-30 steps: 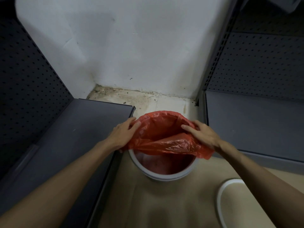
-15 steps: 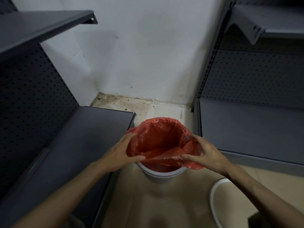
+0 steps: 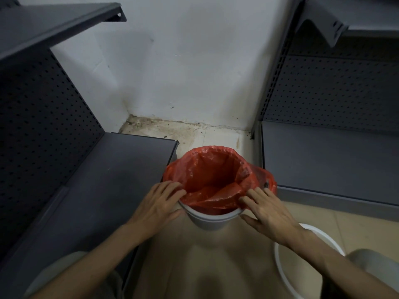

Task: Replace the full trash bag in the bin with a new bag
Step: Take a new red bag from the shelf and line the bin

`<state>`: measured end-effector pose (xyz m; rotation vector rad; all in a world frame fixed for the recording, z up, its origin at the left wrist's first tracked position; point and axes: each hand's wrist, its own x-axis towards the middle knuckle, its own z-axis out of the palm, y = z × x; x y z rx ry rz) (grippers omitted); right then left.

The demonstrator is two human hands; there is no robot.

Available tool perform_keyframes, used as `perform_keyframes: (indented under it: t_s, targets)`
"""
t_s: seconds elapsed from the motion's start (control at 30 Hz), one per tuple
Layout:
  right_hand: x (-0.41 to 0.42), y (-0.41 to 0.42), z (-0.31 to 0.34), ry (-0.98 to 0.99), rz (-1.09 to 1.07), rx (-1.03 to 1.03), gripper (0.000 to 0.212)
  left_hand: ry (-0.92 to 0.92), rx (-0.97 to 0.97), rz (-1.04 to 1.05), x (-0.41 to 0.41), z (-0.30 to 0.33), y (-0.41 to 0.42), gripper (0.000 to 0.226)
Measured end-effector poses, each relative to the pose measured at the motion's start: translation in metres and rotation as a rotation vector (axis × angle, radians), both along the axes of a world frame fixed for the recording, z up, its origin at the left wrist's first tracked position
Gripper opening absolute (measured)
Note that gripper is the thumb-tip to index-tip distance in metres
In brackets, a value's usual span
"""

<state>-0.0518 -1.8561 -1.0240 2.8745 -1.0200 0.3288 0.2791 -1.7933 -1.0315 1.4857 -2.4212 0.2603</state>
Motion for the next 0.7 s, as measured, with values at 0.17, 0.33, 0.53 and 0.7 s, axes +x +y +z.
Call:
perform_keyframes:
  t_s: [0.17, 0.33, 0.53, 0.7]
  targets:
    - [0.001, 0.005, 0.001, -0.050, -0.015, -0.039, 0.009, -0.023, -0.009, 0.000, 0.004, -0.005, -0.004, 0.030]
    - [-0.002, 0.011, 0.001, -0.070, -0.004, 0.090, 0.012, -0.083, 0.021, -0.031, 0.012, -0.011, -0.011, 0.031]
    - [0.000, 0.015, -0.004, -0.042, 0.011, 0.179, 0.007, -0.058, -0.001, -0.068, 0.014, -0.015, -0.009, 0.004]
    - [0.001, 0.013, -0.006, -0.063, -0.001, 0.204, 0.013, -0.018, -0.082, -0.038, 0.008, -0.016, -0.014, 0.015]
